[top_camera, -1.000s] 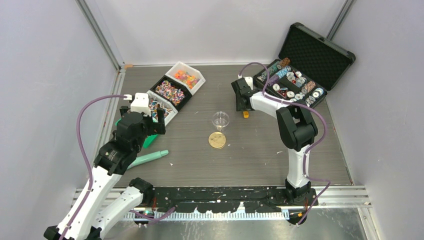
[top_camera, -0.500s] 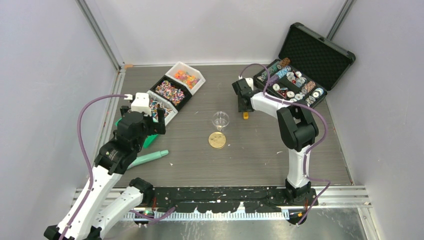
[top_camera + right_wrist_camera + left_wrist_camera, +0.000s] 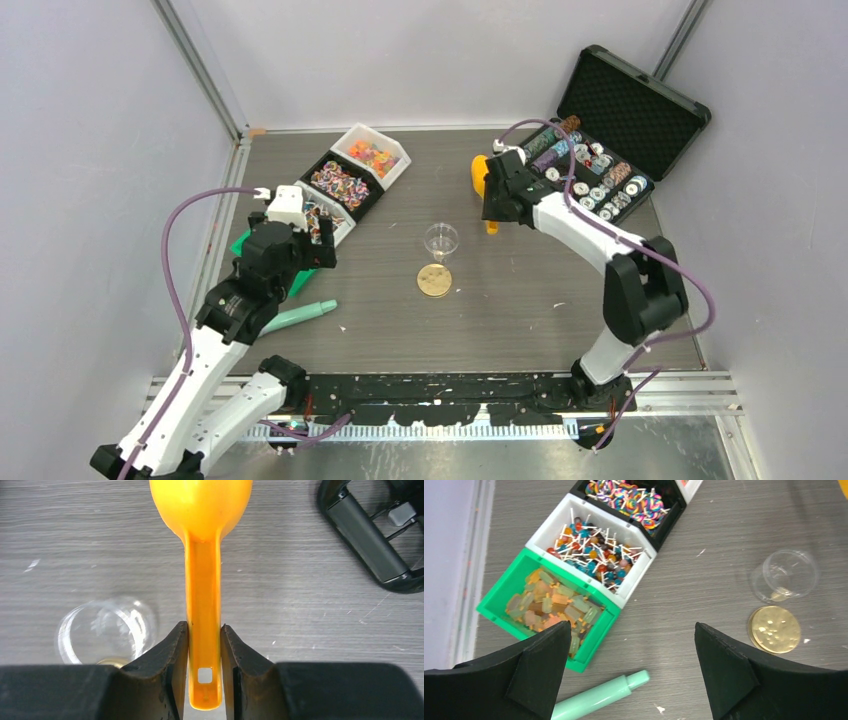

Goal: Pack the candies
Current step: Pick up the spatula from the center of the board.

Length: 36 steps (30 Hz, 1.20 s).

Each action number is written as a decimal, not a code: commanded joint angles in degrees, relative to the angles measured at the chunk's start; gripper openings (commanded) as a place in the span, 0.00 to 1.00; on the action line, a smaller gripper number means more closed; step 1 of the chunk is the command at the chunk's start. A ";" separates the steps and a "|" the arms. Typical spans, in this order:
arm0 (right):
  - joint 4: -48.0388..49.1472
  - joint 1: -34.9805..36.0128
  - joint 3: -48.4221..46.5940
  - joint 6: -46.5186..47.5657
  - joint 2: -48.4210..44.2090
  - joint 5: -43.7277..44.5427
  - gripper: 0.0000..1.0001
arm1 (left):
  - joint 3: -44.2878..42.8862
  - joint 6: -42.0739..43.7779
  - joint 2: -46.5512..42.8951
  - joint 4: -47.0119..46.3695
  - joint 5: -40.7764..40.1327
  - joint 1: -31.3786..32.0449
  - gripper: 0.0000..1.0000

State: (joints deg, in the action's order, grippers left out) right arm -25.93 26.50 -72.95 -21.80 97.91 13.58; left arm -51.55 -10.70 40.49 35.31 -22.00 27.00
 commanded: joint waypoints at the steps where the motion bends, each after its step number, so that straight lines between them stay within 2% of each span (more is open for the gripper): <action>1: 1.05 -0.07 2.49 -4.10 -10.10 -8.80 0.02 | -0.15 -6.07 -0.01 -5.55 4.73 0.19 0.94; 7: 7.80 -0.09 7.89 -13.42 -20.41 -25.43 0.02 | -6.26 -12.56 5.25 -3.58 12.32 0.15 0.93; 11: 17.18 -0.09 13.02 -23.20 -24.87 -35.87 0.01 | -9.15 -17.52 8.58 -4.59 18.80 0.07 0.91; 15: 31.24 -0.12 19.48 -34.34 -29.30 -41.79 0.01 | -9.76 -23.47 9.84 -8.56 24.45 -0.98 0.90; 19: 37.81 0.00 22.42 -40.37 -32.97 -44.71 0.00 | -8.94 -32.10 10.60 -14.10 32.47 -4.88 0.88; 23: 46.89 0.30 25.13 -47.06 -35.55 -47.56 0.01 | -4.77 -44.65 11.94 -25.45 42.38 -9.99 0.82; 27: 51.42 1.77 25.54 -50.47 -36.24 -49.61 0.00 | 1.25 -57.31 15.72 -43.40 49.67 -13.18 0.75; 36: 56.02 7.48 26.11 -54.41 -35.08 -50.23 0.01 | 2.56 -66.52 25.14 -64.93 55.95 -13.38 0.74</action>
State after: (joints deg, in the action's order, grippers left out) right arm 23.24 31.79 -46.81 -73.14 63.02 -35.38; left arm -48.86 -70.91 65.23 -12.95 28.84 13.80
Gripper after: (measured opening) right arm 0.317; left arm 0.743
